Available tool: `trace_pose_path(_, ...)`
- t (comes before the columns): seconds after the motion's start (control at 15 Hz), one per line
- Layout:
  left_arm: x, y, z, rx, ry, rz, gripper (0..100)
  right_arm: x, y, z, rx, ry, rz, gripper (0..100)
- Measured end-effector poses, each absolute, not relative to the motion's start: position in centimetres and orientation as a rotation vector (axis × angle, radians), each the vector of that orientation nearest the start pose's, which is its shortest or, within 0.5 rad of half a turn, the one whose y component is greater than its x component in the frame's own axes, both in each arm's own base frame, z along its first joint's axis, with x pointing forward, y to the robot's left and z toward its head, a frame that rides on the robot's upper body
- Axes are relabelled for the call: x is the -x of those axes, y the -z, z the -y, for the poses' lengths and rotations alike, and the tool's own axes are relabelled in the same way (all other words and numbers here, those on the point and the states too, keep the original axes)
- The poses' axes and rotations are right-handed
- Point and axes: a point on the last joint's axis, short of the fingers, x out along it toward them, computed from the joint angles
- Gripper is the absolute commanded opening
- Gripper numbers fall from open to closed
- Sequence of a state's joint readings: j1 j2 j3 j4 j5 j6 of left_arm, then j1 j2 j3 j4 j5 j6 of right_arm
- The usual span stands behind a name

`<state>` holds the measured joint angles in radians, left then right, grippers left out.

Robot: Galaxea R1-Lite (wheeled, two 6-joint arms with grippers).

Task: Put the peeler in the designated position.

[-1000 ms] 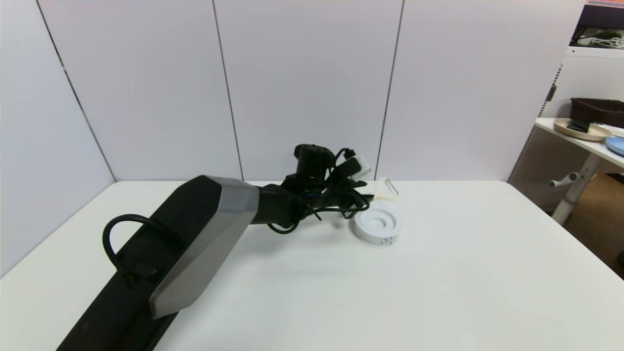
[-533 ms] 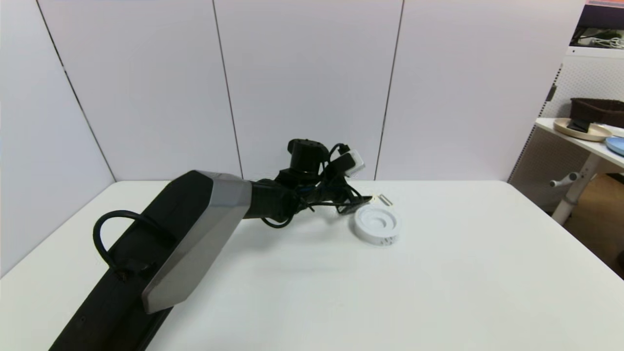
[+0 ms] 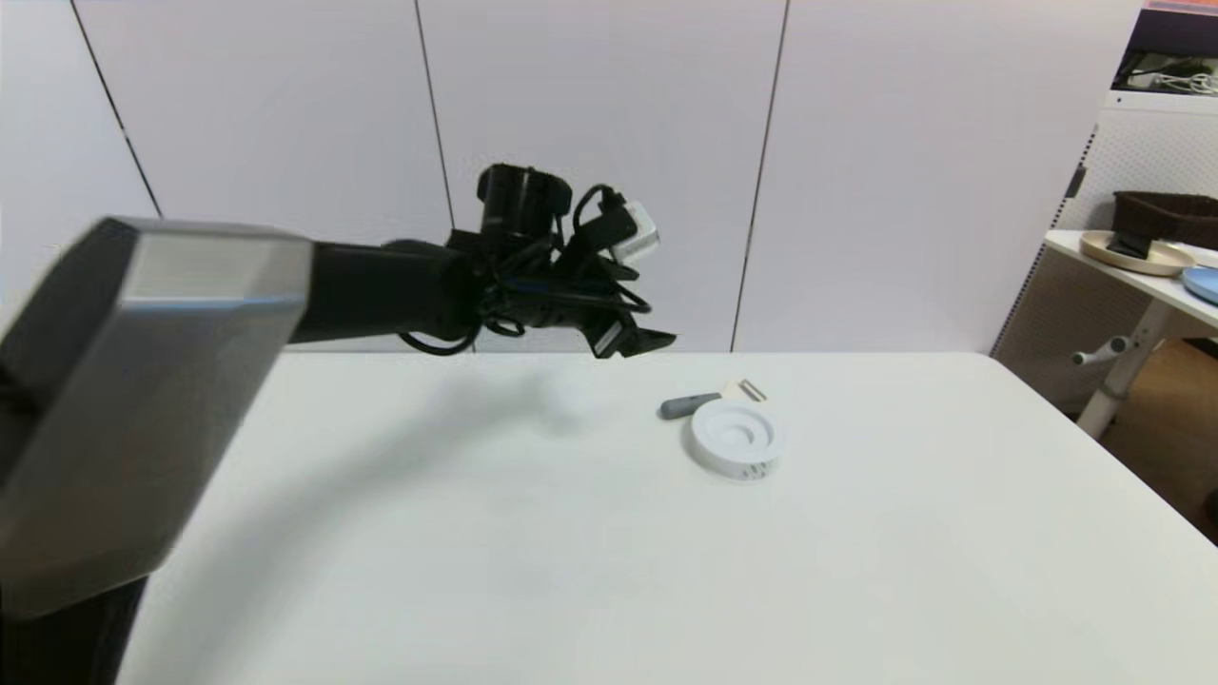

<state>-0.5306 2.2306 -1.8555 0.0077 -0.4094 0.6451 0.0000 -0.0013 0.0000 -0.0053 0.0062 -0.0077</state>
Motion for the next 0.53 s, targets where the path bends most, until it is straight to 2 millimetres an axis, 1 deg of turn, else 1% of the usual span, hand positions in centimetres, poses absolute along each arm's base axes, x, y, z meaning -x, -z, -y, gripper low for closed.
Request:
trace_pose_path(0.07,-38.1,-22.4,23.3,-0.613,1.014,-0.126,100,2.3,-7.6,0.0,0.007,-0.006,0.007,100)
trace_pose_path(0.13,-35.9,-24.2,21.8,-0.611,0.997,-0.177,100,2.3,-7.6,0.0,0.007,-0.006,0.007,100)
trace_pose_path(0.27,-30.9,-27.1,18.8,-0.602,0.963,-0.27,100,2.3,-7.6,0.0,0.007,-0.006,0.007,100)
trace_pose_path(0.33,-28.0,-28.3,17.0,-0.593,0.937,-0.309,100,2.3,-7.6,0.0,0.007,-0.006,0.007,100)
trace_pose_path(0.47,-22.4,-29.3,13.3,-0.57,0.881,-0.363,100,2.3,-7.6,0.0,0.007,-0.006,0.007,100)
trace_pose_path(0.53,-19.5,-29.2,11.2,-0.556,0.845,-0.372,100,2.3,-7.6,0.0,0.007,-0.007,0.007,100)
